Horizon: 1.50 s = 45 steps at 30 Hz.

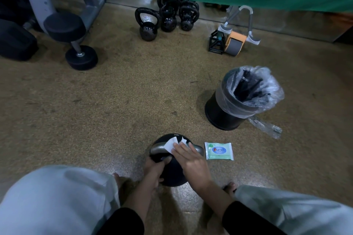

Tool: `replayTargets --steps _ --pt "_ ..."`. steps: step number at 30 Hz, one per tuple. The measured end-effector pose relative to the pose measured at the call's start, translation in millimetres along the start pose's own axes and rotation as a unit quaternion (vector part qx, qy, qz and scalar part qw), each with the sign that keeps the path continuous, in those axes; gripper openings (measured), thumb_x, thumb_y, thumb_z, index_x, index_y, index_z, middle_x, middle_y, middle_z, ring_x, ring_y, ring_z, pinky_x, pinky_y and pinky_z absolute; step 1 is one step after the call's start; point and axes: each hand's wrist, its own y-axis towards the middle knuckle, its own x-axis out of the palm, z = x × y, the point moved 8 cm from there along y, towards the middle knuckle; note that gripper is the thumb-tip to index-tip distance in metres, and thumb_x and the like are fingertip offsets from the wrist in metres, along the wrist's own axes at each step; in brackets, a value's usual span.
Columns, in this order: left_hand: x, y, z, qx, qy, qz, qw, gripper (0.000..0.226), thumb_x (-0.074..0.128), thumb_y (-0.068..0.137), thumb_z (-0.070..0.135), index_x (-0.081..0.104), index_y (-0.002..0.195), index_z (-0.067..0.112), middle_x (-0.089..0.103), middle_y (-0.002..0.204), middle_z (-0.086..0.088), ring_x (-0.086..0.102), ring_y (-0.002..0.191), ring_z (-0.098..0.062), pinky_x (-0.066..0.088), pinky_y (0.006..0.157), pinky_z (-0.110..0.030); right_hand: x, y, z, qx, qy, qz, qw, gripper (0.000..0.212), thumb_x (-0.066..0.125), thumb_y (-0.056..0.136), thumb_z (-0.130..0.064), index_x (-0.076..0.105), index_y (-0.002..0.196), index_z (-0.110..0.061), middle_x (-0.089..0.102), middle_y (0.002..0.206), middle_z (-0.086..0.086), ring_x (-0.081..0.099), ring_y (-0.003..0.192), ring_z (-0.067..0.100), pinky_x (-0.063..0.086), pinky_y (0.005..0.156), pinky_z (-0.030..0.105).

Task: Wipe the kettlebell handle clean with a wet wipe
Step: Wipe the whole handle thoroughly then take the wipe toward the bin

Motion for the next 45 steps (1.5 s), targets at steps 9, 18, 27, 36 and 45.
replayTargets --steps 9,18,27,36,45 --pt "-1 -4 1 0.002 0.002 0.007 1.000 0.055 0.081 0.075 0.029 0.055 0.120 0.015 0.063 0.116 -0.011 0.059 0.103 -0.031 0.053 0.061 -0.035 3 -2 3 0.018 0.046 -0.033 0.998 0.046 0.051 0.067 0.000 0.074 0.104 -0.014 0.070 0.116 0.000 0.067 0.106 0.014 0.043 0.102 0.030" --pt "1 0 -1 0.005 -0.028 -0.006 1.000 0.059 0.081 0.076 0.022 0.053 0.127 0.015 0.061 0.123 -0.009 0.054 0.107 -0.030 0.053 0.077 -0.046 -8 16 3 0.095 0.088 -0.064 0.990 0.041 0.071 0.051 -0.005 0.075 0.088 -0.022 0.073 0.094 -0.010 0.071 0.087 0.005 0.053 0.069 0.012" --pt "3 -2 -2 0.004 -0.037 -0.031 0.999 0.060 0.080 0.077 0.023 0.052 0.129 0.017 0.059 0.125 -0.008 0.053 0.113 -0.031 0.049 0.079 -0.047 13 48 9 0.140 0.048 -0.187 0.971 0.028 0.049 0.089 -0.009 0.059 0.115 -0.013 0.060 0.114 0.006 0.060 0.105 0.025 0.047 0.084 0.034" --pt "3 -2 -1 -0.003 -0.045 -0.029 0.999 0.061 0.081 0.076 0.025 0.050 0.128 0.018 0.059 0.128 -0.007 0.053 0.118 -0.033 0.048 0.077 -0.049 17 59 34 0.182 0.038 -0.269 0.945 0.028 0.046 0.090 -0.004 0.066 0.109 -0.008 0.064 0.109 0.016 0.062 0.102 0.033 0.049 0.083 0.035" --pt "5 -5 -1 -0.002 -0.054 -0.036 0.998 0.062 0.079 0.079 0.023 0.045 0.130 0.018 0.055 0.121 -0.004 0.049 0.109 -0.027 0.046 0.078 -0.048 26 74 37 0.158 0.056 -0.325 0.930 0.027 0.051 0.091 -0.008 0.067 0.113 -0.007 0.063 0.116 0.014 0.060 0.108 0.030 0.049 0.089 0.032"
